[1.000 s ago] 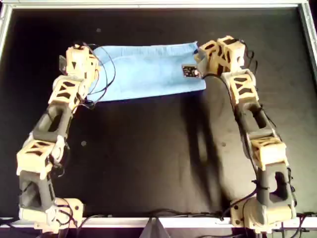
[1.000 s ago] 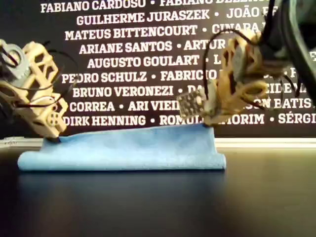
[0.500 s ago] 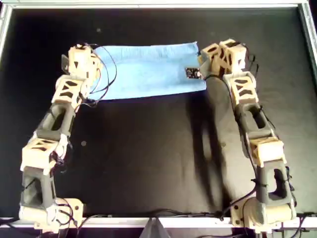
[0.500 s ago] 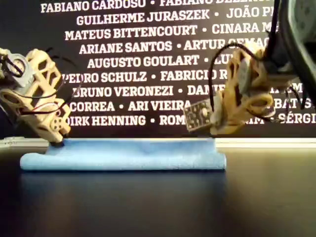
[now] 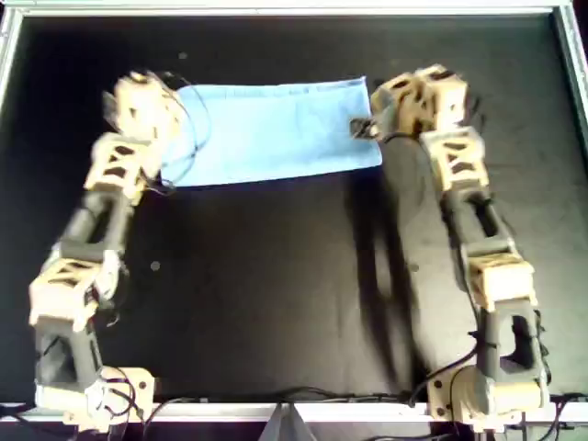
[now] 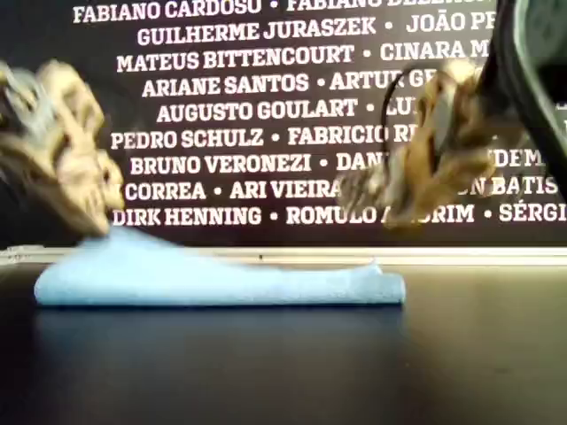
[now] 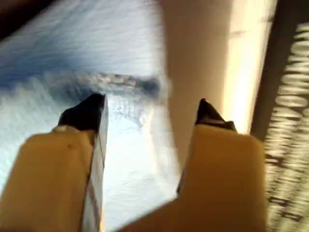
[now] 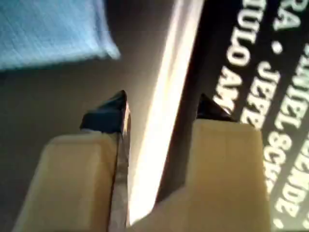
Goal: Fold a cloth
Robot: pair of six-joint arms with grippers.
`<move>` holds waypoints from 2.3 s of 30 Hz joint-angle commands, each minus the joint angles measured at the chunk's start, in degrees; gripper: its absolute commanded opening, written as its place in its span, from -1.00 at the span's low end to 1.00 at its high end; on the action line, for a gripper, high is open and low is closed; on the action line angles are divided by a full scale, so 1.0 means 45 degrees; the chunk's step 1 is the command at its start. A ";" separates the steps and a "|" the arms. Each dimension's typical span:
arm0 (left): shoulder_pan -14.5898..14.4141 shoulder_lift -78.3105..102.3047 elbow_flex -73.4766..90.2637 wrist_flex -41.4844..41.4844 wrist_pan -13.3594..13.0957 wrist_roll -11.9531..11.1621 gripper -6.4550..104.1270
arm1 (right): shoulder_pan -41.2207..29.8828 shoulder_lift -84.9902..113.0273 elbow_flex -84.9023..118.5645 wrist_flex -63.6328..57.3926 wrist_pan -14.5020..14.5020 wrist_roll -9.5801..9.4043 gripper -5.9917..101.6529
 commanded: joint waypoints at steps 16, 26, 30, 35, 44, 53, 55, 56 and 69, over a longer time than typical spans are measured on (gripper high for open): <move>0.0176 0.0566 0.0762 -0.0117 0.0117 0.0098 0.85 | 0.0020 0.4082 0.0527 0.0781 -0.0156 0.0039 0.21; -0.0039 0.0879 0.1016 0.0195 -0.0117 -0.0156 0.81 | -0.0020 0.4180 0.0957 0.1602 -0.0156 -0.0137 0.21; -0.0078 0.3105 0.1289 0.1563 -0.0117 -0.0195 0.81 | 0.0176 0.5527 0.1758 0.3477 -0.0156 -0.0137 0.21; -0.0156 0.7637 0.3516 0.3711 -0.0098 -0.0254 0.81 | -0.0117 0.9004 0.3711 0.5449 -0.0156 -0.0156 0.21; -0.0059 1.6152 0.9824 0.3867 -0.0098 -0.1973 0.81 | -0.0801 1.8594 1.0625 0.7617 -0.0098 -0.0176 0.21; -0.0137 2.2910 1.5059 0.3848 0.0117 -0.2012 0.79 | -0.0918 2.6484 1.6777 0.7578 0.0098 -0.0176 0.21; -0.0137 2.4102 1.5957 0.3848 0.0117 -0.2012 0.79 | -0.1035 2.8008 1.8027 0.7539 0.0098 -0.0176 0.21; -0.0137 2.4609 1.6387 0.3848 0.0117 -0.2012 0.79 | -0.1074 2.8594 1.8672 0.7383 0.0098 -0.0176 0.21; -0.0117 2.7773 1.9785 0.3887 -0.0020 -0.1992 0.79 | -0.1504 3.3086 2.5918 0.3867 0.1270 -0.0156 0.21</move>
